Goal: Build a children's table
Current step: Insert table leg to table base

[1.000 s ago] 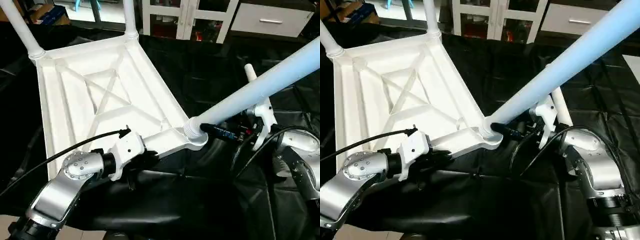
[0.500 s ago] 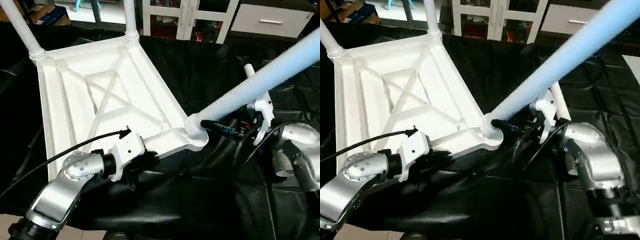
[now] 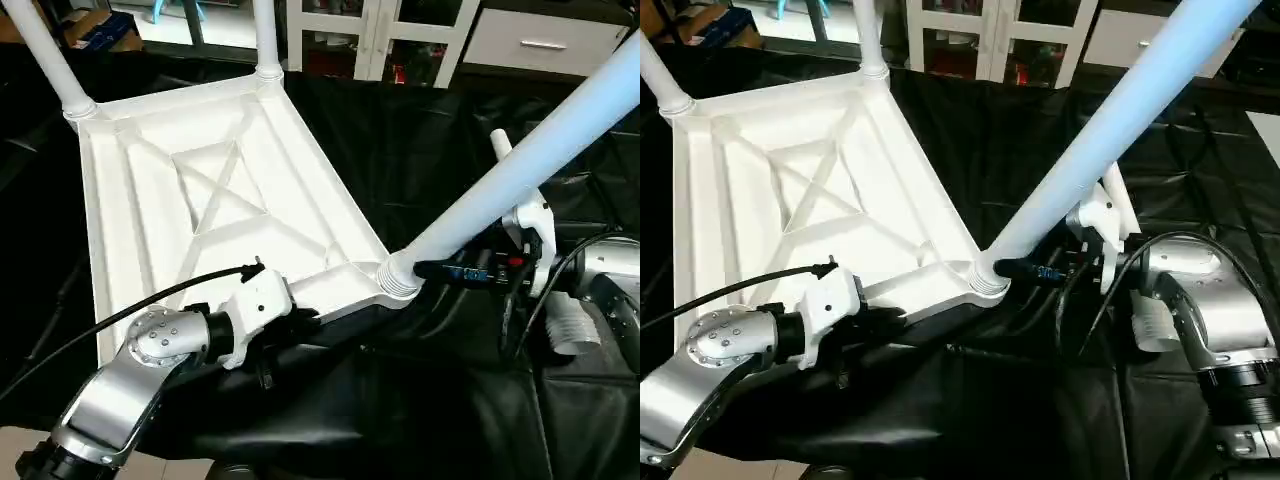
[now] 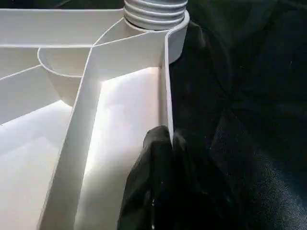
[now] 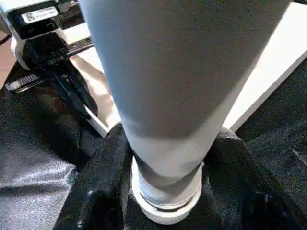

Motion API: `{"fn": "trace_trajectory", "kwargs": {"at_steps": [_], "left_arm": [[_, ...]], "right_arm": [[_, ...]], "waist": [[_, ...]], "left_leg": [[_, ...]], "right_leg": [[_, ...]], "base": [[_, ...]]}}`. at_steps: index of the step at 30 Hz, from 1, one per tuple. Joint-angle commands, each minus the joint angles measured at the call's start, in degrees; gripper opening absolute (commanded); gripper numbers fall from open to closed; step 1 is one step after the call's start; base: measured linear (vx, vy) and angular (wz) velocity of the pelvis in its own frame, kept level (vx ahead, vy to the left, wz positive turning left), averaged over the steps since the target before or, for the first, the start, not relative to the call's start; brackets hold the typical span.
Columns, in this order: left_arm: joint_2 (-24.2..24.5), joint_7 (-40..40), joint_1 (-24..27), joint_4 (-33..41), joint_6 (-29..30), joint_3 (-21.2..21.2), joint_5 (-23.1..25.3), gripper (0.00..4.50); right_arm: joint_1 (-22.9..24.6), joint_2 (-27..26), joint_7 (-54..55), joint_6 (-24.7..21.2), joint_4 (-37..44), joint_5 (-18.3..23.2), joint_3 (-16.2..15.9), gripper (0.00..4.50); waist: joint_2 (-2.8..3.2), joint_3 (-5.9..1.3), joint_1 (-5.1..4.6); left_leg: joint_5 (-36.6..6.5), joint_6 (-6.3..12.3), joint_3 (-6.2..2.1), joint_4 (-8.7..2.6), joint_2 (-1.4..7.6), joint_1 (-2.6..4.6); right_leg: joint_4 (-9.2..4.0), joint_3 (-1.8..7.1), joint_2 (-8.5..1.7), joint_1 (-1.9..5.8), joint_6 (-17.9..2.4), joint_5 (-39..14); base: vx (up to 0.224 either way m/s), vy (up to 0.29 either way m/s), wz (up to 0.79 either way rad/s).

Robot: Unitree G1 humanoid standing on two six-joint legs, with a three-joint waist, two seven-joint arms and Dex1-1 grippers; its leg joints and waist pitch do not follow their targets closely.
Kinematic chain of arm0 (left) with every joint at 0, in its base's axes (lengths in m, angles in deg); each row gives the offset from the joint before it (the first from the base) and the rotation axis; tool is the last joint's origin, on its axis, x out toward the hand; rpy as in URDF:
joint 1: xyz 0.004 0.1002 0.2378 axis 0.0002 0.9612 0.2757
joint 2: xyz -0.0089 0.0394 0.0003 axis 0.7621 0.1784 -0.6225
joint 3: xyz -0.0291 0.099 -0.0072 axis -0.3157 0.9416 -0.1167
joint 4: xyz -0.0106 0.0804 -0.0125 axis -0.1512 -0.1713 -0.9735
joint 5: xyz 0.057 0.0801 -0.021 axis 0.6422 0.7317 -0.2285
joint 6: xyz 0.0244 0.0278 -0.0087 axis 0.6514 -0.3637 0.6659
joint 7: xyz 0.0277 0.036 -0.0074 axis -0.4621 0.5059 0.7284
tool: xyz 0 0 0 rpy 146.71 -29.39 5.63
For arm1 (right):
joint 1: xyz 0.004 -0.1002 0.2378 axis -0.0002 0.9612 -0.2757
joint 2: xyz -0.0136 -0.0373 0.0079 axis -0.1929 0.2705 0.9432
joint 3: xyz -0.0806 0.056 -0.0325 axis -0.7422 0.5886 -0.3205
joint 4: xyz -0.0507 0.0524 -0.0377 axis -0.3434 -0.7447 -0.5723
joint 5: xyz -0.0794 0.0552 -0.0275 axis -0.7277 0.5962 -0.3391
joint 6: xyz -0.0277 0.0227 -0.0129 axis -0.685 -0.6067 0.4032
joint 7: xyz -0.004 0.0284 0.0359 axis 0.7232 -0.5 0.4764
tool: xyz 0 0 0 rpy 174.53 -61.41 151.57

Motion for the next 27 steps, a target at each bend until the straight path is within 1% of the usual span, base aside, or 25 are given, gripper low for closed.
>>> {"fn": "trace_trajectory", "kwargs": {"at_steps": [1,2,5,7,9,11,12,15,16,17,21,22,25,27], "left_arm": [[-0.33,2.13,1.85,-0.14,0.50,3.64,-0.68,0.00],[-0.28,2.21,1.82,-0.12,0.56,3.68,-0.67,0.00],[-0.25,2.31,1.77,-0.15,0.60,3.73,-0.69,0.00],[-0.26,2.36,1.69,-0.24,0.61,3.82,-0.67,0.00],[-0.26,2.42,1.61,-0.28,0.60,3.93,-0.65,0.00],[-0.29,2.46,1.56,-0.31,0.62,3.99,-0.65,0.00],[-0.28,2.47,1.52,-0.33,0.65,4.02,-0.61,0.00],[-0.22,2.48,1.54,-0.30,0.67,4.02,-0.57,0.00],[-0.14,2.52,1.64,-0.22,0.70,3.97,-0.60,0.00],[-0.14,2.52,1.64,-0.22,0.70,3.97,-0.60,0.00],[0.03,2.72,1.84,-0.01,0.80,4.01,-0.66,0.00],[0.04,2.79,1.83,-0.01,0.85,4.01,-0.70,0.00],[0.06,2.91,1.86,0.04,0.92,4.05,-0.71,0.00],[0.06,2.93,1.89,0.12,0.98,4.06,-0.74,0.00]], "right_arm": [[0.53,0.82,-0.43,-0.33,-1.02,-1.47,-0.53,1.86],[0.50,0.77,-0.63,-0.27,-1.00,-1.64,-0.81,1.86],[0.49,0.66,-0.99,-0.27,-0.83,-1.91,-1.46,1.86],[0.32,0.61,-1.74,0.05,-0.85,-2.69,-2.77,1.86],[0.10,0.69,-2.74,-0.29,-0.88,-3.37,-4.32,1.86],[-0.07,0.91,-3.61,-0.14,-1.01,-4.28,-5.65,1.86],[-0.25,1.31,-4.81,-0.33,-1.08,-5.04,-7.01,1.86],[-0.64,1.38,-5.65,-0.57,-1.13,-5.57,-8.08,1.86],[-1.55,0.79,-5.91,-0.18,-1.85,-6.30,-8.88,1.86],[-1.55,0.79,-5.91,-0.18,-1.85,-6.30,-8.88,1.86],[-4.34,-1.78,-5.04,0.44,-4.43,-6.86,-9.38,1.86],[-5.12,-2.83,-4.36,0.70,-5.36,-6.74,-9.11,1.86],[-7.06,-5.53,-1.98,1.47,-8.23,-6.54,-8.18,1.86],[-7.61,-6.21,-1.27,1.66,-9.34,-6.76,-7.93,1.85]], "waist": [[-0.90,-3.44,-0.19],[-0.75,-3.42,-0.17],[-0.81,-3.37,-0.19],[-0.71,-3.38,-0.19],[-0.78,-3.33,-0.28],[-0.79,-3.36,-0.23],[-0.87,-3.34,-0.25],[-0.82,-3.31,-0.24],[-0.69,-3.31,-0.22],[-0.69,-3.31,-0.22],[-0.66,-3.28,-0.37],[-0.67,-3.34,-0.37],[-0.68,-3.39,-0.55],[-0.75,-3.23,-0.70]], "left_leg": [[-7.38,7.94,-0.30,-3.15,1.81,0.66],[-7.46,7.94,-0.30,-3.15,1.82,0.66],[-7.93,7.83,-0.29,-3.20,1.83,0.70],[-8.28,7.56,-0.35,-3.24,1.85,0.67],[-8.63,7.36,-0.38,-3.28,1.83,0.60],[-8.68,7.29,-0.38,-3.28,1.88,0.71],[-8.74,7.31,-0.36,-3.28,1.88,0.71],[-8.66,7.37,-0.37,-3.29,1.91,0.71],[-8.92,7.21,-0.37,-3.33,1.92,0.75],[-8.92,7.21,-0.37,-3.33,1.92,0.75],[-10.59,6.40,-0.40,-3.44,1.92,0.79],[-10.71,6.12,-0.42,-3.46,1.95,0.85],[-10.85,5.73,-0.47,-3.51,1.88,0.73],[-12.11,5.26,-0.49,-3.64,1.90,0.67]], "right_leg": [[-2.83,1.28,-1.36,2.72,-14.49,-11.92],[-2.84,1.29,-1.38,2.69,-14.54,-11.93],[-2.92,1.28,-1.38,2.69,-14.60,-12.35],[-2.94,1.24,-1.39,2.72,-14.52,-12.70],[-2.96,1.24,-1.42,2.75,-14.43,-13.17],[-2.98,1.26,-1.44,2.69,-14.40,-13.32],[-2.97,1.27,-1.44,2.69,-14.43,-13.26],[-2.94,1.28,-1.44,2.66,-14.52,-13.05],[-2.99,1.27,-1.45,2.64,-14.53,-13.25],[-2.99,1.27,-1.45,2.64,-14.53,-13.25],[-3.18,1.25,-1.48,2.53,-14.47,-14.76],[-3.12,1.27,-1.45,2.54,-14.45,-14.54],[-3.06,1.23,-1.42,2.63,-14.79,-14.11],[-3.26,1.25,-1.46,2.64,-14.37,-15.58]], "base": [[0.000,0.000,0.00],[0.000,0.000,0.00],[0.000,0.000,0.00],[0.000,0.000,0.00],[0.000,0.000,0.00],[0.000,0.000,0.00],[0.000,0.000,0.00],[0.000,0.000,0.00],[0.000,0.000,0.00],[0.000,0.000,0.00],[0.000,0.000,0.00],[0.000,0.000,0.00],[0.000,0.000,0.00],[0.000,0.000,0.00]]}}
